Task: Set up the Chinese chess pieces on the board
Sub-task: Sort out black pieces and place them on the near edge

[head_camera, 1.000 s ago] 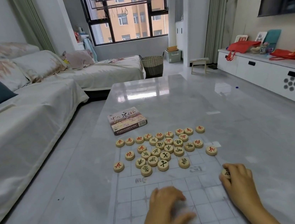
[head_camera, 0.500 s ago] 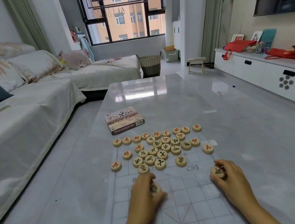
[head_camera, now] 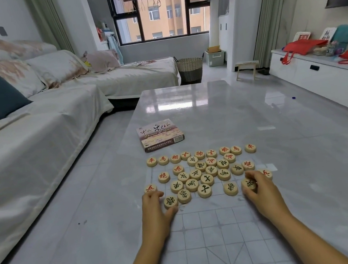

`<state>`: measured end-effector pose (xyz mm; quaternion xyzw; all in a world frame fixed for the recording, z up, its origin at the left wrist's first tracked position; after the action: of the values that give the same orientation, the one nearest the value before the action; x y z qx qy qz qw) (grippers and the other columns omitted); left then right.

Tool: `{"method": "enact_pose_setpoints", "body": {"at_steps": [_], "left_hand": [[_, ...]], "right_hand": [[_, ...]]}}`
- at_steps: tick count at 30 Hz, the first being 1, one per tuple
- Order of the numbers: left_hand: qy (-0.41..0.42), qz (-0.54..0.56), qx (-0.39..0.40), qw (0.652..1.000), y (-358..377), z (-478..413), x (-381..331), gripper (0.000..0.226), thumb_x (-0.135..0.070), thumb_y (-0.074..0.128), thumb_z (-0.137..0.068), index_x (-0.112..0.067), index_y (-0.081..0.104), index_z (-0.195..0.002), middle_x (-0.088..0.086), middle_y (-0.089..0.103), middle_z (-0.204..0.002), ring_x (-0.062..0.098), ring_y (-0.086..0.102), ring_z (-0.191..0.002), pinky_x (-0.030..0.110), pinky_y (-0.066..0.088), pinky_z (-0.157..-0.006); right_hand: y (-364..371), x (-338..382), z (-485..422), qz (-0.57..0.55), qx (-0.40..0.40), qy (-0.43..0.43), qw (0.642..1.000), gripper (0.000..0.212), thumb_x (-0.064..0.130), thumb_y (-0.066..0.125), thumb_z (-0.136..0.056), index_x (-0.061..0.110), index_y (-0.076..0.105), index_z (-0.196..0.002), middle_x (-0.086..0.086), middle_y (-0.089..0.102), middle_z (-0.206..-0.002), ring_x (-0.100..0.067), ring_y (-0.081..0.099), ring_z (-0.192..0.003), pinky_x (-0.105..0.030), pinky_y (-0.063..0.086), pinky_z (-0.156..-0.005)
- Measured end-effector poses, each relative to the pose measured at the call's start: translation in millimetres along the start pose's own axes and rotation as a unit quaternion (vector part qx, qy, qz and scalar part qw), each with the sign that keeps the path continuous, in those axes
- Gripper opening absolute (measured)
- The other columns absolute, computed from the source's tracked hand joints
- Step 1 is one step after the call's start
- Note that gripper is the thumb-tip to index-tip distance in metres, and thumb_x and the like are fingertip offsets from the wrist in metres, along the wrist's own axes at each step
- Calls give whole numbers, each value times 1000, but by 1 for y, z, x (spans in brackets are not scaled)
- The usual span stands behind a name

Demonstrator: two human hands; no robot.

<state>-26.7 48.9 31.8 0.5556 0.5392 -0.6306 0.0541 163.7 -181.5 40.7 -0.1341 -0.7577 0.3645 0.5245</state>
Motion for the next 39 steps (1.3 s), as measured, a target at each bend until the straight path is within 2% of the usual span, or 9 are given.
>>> {"method": "enact_pose_setpoints", "body": {"at_steps": [5,12,16,20,23,26,29,34,39], "left_hand": [[10,-21,5,1000,3,-4,5,41,-21,72,-77,-8,58,-113,6,41,-132,7,41,-108,16,31,-92],[15,-33,6,999,4,-5,7,40,-22,71,-78,-11,60,-115,5,43,-132,18,42,-123,21,32,-97],[19,-38,24,999,3,-5,2,40,-21,71,-78,-10,60,-115,5,44,-131,16,42,-120,18,29,-94],[25,2,55,998,-3,6,-14,37,-20,69,-80,-12,58,-114,3,48,-125,7,43,-106,17,33,-91],[47,24,115,992,1,37,-34,34,-23,70,-79,-20,58,-111,-5,54,-111,8,52,-99,10,39,-82],[78,23,191,978,17,89,-54,31,-32,73,-73,-31,60,-101,-14,57,-98,4,52,-94,17,42,-83],[126,-26,198,972,27,128,-70,41,-46,70,-61,-33,63,-99,-16,59,-97,6,50,-97,23,32,-89],[172,-66,213,959,37,157,-70,50,-55,64,-61,-39,58,-108,-32,41,-98,-8,32,-97,7,13,-89],[173,-46,201,963,35,158,-71,51,-55,60,-60,-35,59,-107,-31,37,-91,-5,33,-94,5,13,-92]], "right_hand": [[7,-5,-4,-9,5,8,1000,46,15,64,-85,9,50,-129,-12,58,-128,-27,52,-116,-36,43,-94],[9,-4,-2,13,4,-12,1000,47,14,65,-83,10,51,-128,-11,59,-124,-26,52,-115,-37,44,-94],[8,1,0,22,10,-23,999,44,13,63,-84,8,52,-127,-12,59,-124,-27,51,-115,-36,43,-94],[5,8,3,39,37,-28,998,44,13,60,-86,8,50,-129,-14,58,-124,-28,49,-115,-35,41,-94],[-2,10,15,44,38,-23,998,47,15,62,-85,12,50,-130,-12,56,-125,-26,46,-118,-34,39,-98],[-6,9,41,17,47,-24,998,48,18,63,-85,19,49,-131,-8,55,-124,-21,45,-119,-27,37,-96],[-9,9,63,-1,53,-47,997,47,17,63,-84,19,50,-129,-1,59,-120,-17,42,-120,-25,37,-94],[-2,2,77,-11,66,-42,997,52,16,67,-81,19,49,-130,0,60,-119,-17,42,-117,-21,34,-89],[-1,-1,77,-12,54,-35,998,54,18,69,-80,18,49,-130,-4,58,-121,-17,42,-119,-19,32,-89]]}}
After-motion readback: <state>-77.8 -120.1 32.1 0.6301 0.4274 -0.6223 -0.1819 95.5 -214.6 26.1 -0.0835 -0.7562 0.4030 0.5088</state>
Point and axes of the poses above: each hand's wrist, its own z-axis away from the middle knuckle, its own y-axis out of the palm, x = y × z, the point moved 8 cm from there along -z, towards the middle knuckle
